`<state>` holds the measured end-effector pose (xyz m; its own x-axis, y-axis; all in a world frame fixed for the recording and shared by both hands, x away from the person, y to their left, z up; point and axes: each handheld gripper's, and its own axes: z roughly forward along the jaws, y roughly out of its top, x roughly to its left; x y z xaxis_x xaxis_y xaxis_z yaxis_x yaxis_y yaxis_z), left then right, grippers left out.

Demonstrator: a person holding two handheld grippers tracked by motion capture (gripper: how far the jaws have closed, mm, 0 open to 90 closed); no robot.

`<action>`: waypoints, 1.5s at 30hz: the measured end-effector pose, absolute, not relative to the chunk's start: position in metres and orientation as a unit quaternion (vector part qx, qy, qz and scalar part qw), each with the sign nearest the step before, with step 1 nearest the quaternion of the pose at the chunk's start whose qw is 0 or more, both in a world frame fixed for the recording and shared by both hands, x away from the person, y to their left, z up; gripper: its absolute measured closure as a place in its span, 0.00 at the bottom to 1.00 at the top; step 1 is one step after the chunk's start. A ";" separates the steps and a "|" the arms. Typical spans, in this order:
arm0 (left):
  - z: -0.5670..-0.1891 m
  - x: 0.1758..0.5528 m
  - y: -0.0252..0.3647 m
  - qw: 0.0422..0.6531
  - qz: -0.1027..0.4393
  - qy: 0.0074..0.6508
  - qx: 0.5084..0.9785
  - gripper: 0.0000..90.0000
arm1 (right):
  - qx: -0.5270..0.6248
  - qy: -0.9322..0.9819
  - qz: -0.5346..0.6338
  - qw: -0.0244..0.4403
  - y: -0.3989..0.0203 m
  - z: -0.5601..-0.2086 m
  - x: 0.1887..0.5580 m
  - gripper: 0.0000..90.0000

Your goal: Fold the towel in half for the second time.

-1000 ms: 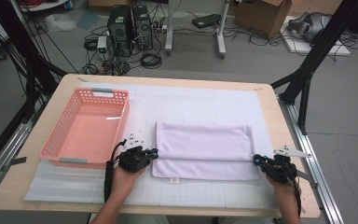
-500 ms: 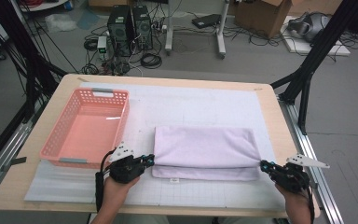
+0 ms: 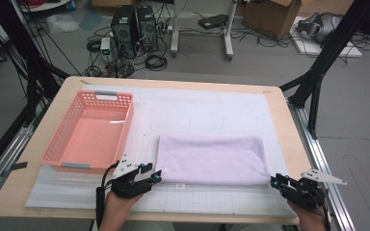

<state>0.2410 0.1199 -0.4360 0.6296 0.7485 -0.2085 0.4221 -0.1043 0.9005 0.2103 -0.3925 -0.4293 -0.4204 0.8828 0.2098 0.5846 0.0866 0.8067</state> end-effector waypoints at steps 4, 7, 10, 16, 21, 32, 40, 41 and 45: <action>-0.438 0.261 0.120 0.525 0.159 0.427 0.719 0.53 | 0.524 0.699 0.450 0.183 -0.393 -0.426 0.223 0.68; -0.445 0.279 0.119 0.506 0.143 0.451 0.721 0.51 | 0.535 0.707 0.427 0.175 -0.386 -0.435 0.238 0.63; -0.450 0.291 0.115 0.493 0.124 0.462 0.726 0.49 | 0.541 0.719 0.404 0.165 -0.377 -0.444 0.249 0.60; -0.454 0.294 0.101 0.458 0.102 0.453 0.758 0.53 | 0.533 0.731 0.399 0.150 -0.370 -0.450 0.254 0.85; -0.454 0.289 0.096 0.453 0.095 0.445 0.766 0.87 | 0.536 0.726 0.407 0.137 -0.371 -0.449 0.251 0.92; -0.446 0.252 0.102 0.466 0.082 0.434 0.766 0.91 | 0.530 0.727 0.420 0.119 -0.380 -0.435 0.217 0.93; -0.438 0.255 0.106 0.511 0.132 0.412 0.743 0.67 | 0.533 0.727 0.409 0.143 -0.379 -0.436 0.210 0.68; -0.435 0.258 0.106 0.520 0.137 0.405 0.739 0.67 | 0.530 0.724 0.415 0.154 -0.378 -0.432 0.211 0.65; -0.429 0.276 0.101 0.536 0.139 0.386 0.738 0.68 | 0.494 0.725 0.440 0.191 -0.372 -0.419 0.223 0.62</action>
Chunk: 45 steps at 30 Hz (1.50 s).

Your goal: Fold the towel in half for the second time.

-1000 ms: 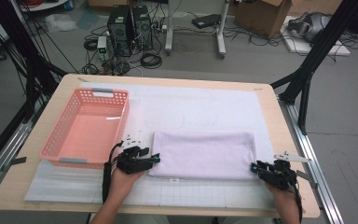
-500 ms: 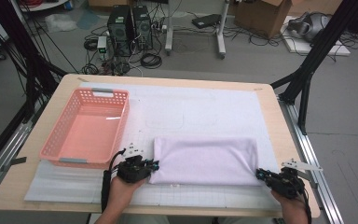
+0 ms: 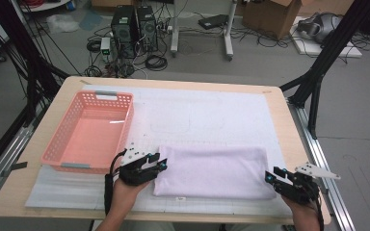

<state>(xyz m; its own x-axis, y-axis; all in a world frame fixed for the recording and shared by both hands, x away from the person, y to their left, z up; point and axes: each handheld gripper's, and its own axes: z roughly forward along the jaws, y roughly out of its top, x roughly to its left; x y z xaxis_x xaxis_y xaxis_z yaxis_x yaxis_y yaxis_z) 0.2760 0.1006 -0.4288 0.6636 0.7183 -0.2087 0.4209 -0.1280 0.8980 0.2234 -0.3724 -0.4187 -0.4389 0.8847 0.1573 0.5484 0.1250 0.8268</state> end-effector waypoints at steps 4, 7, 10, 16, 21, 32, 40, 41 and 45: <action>-0.426 0.298 0.090 0.530 0.145 0.385 0.741 0.71 | 0.451 0.750 0.445 0.192 -0.356 -0.417 0.247 0.77; -0.429 0.311 0.082 0.516 0.152 0.384 0.751 0.74 | 0.433 0.767 0.436 0.184 -0.340 -0.421 0.270 0.79; -0.433 0.320 0.075 0.495 0.152 0.387 0.763 0.75 | 0.424 0.775 0.432 0.182 -0.325 -0.426 0.293 0.82; -0.446 0.331 0.070 0.434 0.168 0.416 0.781 0.76 | 0.426 0.805 0.365 0.194 -0.311 -0.437 0.326 0.85; -0.450 0.329 0.069 0.423 0.197 0.420 0.778 0.83 | 0.469 0.784 0.336 0.229 -0.335 -0.442 0.326 0.88; -0.444 0.314 0.084 0.466 0.189 0.436 0.746 0.58 | 0.498 0.736 0.400 0.224 -0.378 -0.433 0.289 0.68; -0.433 0.296 0.101 0.556 0.169 0.397 0.710 0.30 | 0.486 0.727 0.431 0.221 -0.392 -0.423 0.250 0.46; -0.431 0.294 0.101 0.557 0.178 0.396 0.708 0.26 | 0.483 0.727 0.435 0.219 -0.392 -0.422 0.247 0.43; -0.428 0.284 0.104 0.566 0.175 0.386 0.707 0.19 | 0.472 0.730 0.439 0.229 -0.391 -0.419 0.239 0.30</action>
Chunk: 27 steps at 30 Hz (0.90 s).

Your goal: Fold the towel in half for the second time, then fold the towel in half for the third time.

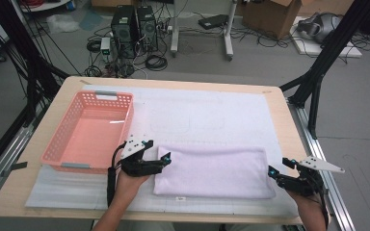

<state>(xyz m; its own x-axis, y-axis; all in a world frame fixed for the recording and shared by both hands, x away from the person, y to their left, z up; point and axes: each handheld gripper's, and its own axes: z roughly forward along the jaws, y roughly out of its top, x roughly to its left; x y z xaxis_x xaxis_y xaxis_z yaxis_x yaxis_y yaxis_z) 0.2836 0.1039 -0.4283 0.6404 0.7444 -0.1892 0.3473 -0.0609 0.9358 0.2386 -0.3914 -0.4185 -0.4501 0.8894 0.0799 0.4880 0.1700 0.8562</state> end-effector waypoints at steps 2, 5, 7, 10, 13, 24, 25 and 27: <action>-0.429 0.279 0.104 0.568 0.174 0.384 0.707 0.20 | 0.466 0.728 0.445 0.232 -0.391 -0.419 0.234 0.25; -0.427 0.273 0.101 0.567 0.181 0.368 0.714 0.21 | 0.459 0.729 0.449 0.240 -0.391 -0.417 0.231 0.24; -0.427 0.273 0.100 0.569 0.181 0.364 0.715 0.21 | 0.458 0.724 0.453 0.246 -0.393 -0.416 0.231 0.23; -0.428 0.272 0.099 0.568 0.184 0.363 0.715 0.21 | 0.457 0.719 0.460 0.250 -0.394 -0.416 0.231 0.23; -0.428 0.271 0.098 0.565 0.183 0.363 0.718 0.21 | 0.457 0.722 0.456 0.248 -0.394 -0.417 0.232 0.23; -0.431 0.270 0.094 0.562 0.171 0.364 0.723 0.21 | 0.457 0.727 0.454 0.239 -0.389 -0.418 0.231 0.23; -0.431 0.270 0.094 0.564 0.172 0.362 0.722 0.21 | 0.458 0.728 0.453 0.236 -0.387 -0.418 0.231 0.23; -0.432 0.269 0.093 0.563 0.170 0.362 0.724 0.21 | 0.455 0.730 0.453 0.235 -0.386 -0.419 0.232 0.23</action>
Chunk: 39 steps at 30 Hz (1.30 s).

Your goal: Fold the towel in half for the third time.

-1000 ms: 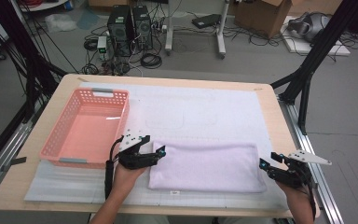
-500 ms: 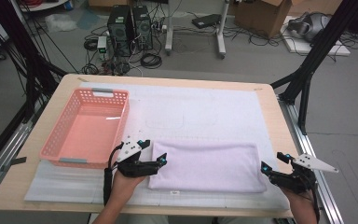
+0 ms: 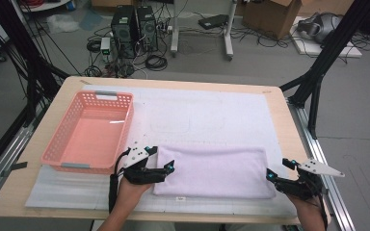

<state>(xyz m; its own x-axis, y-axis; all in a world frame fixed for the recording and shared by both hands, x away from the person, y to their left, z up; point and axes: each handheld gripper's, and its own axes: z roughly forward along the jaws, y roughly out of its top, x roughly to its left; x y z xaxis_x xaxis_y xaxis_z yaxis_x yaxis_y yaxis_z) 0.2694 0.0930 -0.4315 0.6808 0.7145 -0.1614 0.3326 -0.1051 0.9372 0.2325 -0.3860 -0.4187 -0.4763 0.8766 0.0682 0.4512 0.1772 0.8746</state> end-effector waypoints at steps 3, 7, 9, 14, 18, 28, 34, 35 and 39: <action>-0.433 0.269 0.092 0.559 0.167 0.364 0.726 0.21 | 0.454 0.730 0.454 0.233 -0.385 -0.418 0.233 0.23; -0.437 0.266 0.092 0.541 0.166 0.372 0.736 0.22 | 0.453 0.733 0.454 0.226 -0.381 -0.418 0.236 0.23; -0.437 0.264 0.092 0.534 0.167 0.373 0.740 0.22 | 0.448 0.738 0.453 0.223 -0.378 -0.418 0.238 0.23; -0.440 0.254 0.093 0.516 0.167 0.383 0.748 0.22 | 0.446 0.741 0.454 0.214 -0.372 -0.418 0.240 0.23; -0.442 0.248 0.096 0.501 0.157 0.397 0.753 0.27 | 0.436 0.746 0.456 0.211 -0.367 -0.416 0.241 0.23; -0.451 0.241 0.098 0.467 0.127 0.425 0.765 0.38 | 0.409 0.765 0.455 0.203 -0.346 -0.408 0.245 0.20; -0.452 0.237 0.098 0.454 0.116 0.425 0.774 0.44 | 0.390 0.776 0.456 0.194 -0.328 -0.404 0.252 0.20; -0.452 0.237 0.098 0.451 0.115 0.426 0.776 0.45 | 0.388 0.777 0.456 0.193 -0.325 -0.404 0.253 0.20; -0.453 0.235 0.099 0.449 0.109 0.432 0.774 0.49 | 0.378 0.783 0.457 0.186 -0.312 -0.403 0.260 0.20</action>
